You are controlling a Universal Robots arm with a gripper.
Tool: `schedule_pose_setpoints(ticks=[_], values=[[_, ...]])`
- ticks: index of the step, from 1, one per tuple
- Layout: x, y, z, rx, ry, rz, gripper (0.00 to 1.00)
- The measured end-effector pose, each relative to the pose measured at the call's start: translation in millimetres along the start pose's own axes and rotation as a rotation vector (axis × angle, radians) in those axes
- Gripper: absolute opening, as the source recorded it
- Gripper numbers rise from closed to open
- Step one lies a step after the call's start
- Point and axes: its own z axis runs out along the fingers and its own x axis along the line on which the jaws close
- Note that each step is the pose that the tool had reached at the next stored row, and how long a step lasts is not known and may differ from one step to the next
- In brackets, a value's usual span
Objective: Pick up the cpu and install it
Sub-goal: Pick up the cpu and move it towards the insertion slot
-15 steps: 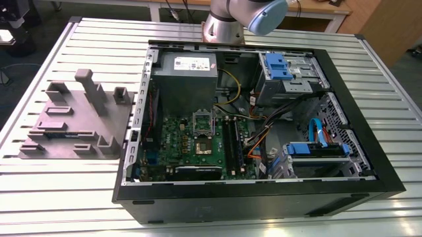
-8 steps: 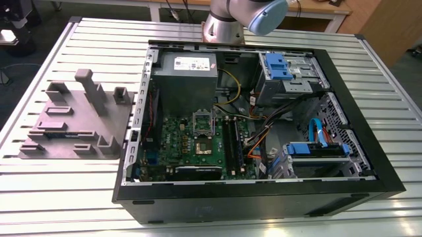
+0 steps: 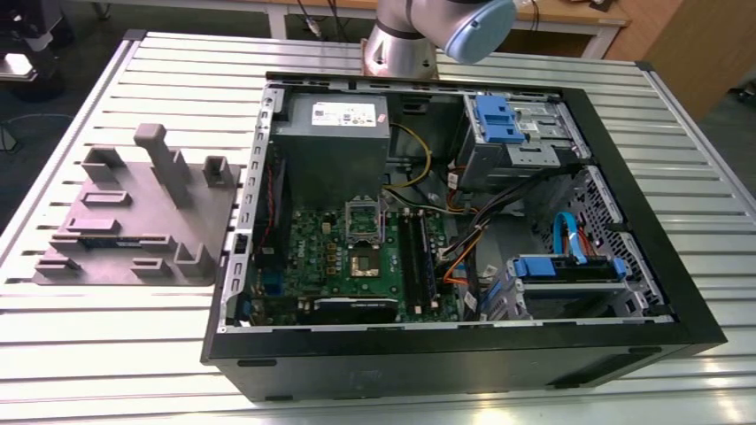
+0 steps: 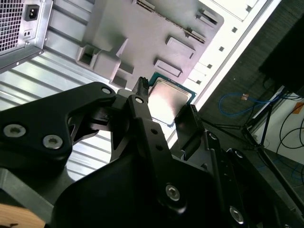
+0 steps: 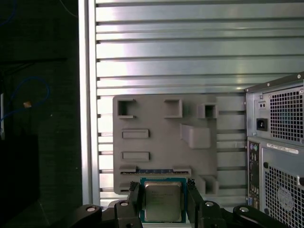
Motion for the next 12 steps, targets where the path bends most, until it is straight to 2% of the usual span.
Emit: schedule_pose_setpoints(ticks=[12], values=[[-9.9, 0.4, 0.0, -0.0001, -0.0001, 0.0, 0.47]])
